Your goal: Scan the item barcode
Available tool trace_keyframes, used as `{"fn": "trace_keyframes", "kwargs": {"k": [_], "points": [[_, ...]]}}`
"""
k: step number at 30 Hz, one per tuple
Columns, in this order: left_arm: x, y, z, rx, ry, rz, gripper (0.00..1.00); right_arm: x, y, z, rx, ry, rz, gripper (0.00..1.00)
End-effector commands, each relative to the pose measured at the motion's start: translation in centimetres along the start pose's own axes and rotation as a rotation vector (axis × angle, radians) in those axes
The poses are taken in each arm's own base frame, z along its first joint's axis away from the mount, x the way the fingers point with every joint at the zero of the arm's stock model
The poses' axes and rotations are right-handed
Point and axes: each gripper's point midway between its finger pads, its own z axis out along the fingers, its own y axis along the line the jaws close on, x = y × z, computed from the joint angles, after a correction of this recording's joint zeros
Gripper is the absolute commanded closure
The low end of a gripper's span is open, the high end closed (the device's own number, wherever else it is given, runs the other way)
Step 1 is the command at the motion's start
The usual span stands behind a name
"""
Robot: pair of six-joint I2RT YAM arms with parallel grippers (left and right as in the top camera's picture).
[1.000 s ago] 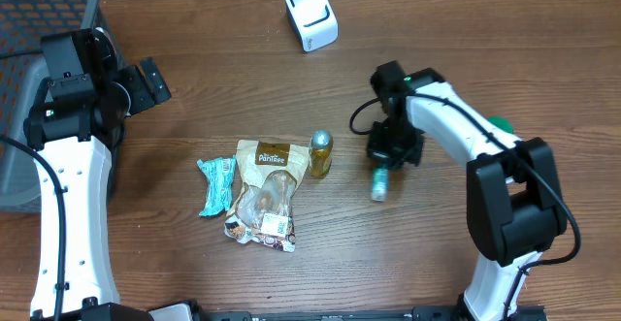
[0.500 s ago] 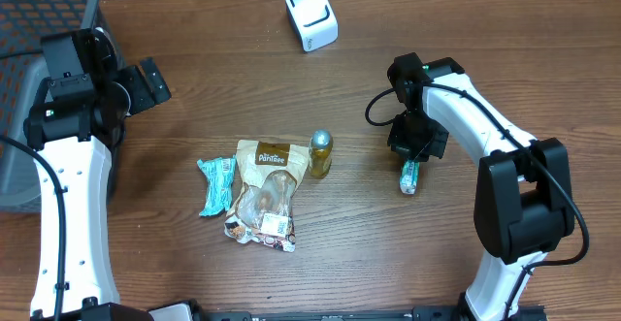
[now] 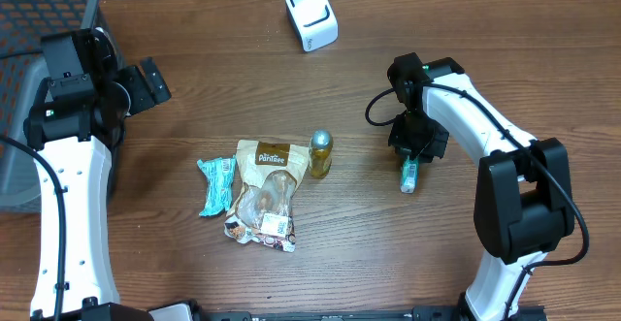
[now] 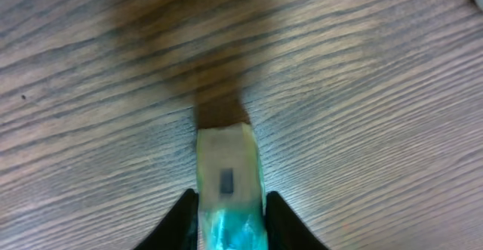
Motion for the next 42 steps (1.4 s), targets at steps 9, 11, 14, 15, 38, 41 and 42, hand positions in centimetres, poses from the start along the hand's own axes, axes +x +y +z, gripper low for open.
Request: {"fn": "trace_keyframes", "kwargs": {"k": [9, 11, 14, 15, 38, 41, 42], "points": [[-0.87, -0.31, -0.71, 0.008, -0.027, 0.021, 0.0, -0.82, 0.26, -1.85, -0.034, -0.057, 0.007, 0.7], [-0.87, -0.31, -0.71, 0.008, -0.027, 0.021, 0.0, -0.83, 0.27, -1.85, -0.035, -0.057, 0.007, 0.7], [-0.87, -0.31, -0.71, 0.008, -0.027, 0.021, 0.0, -0.76, 0.36, -1.85, -0.04, -0.053, 0.007, 0.69], [-0.87, -0.31, -0.71, 0.008, -0.027, 0.021, 0.0, -0.65, 0.53, -1.85, -0.049, -0.046, 0.006, 0.67], [-0.87, -0.31, -0.71, 0.008, -0.027, 0.021, 0.0, -0.58, 0.89, -1.86, -0.069, -0.04, 0.007, 0.62], [-0.87, -0.31, -0.71, 0.008, -0.027, 0.021, 0.01, -0.59, 0.89, -1.86, -0.069, -0.04, 0.007, 0.56], [-0.87, -0.31, -0.71, 0.008, -0.027, 0.021, 0.0, -0.59, 0.89, -1.86, -0.069, -0.04, 0.007, 0.55]]}}
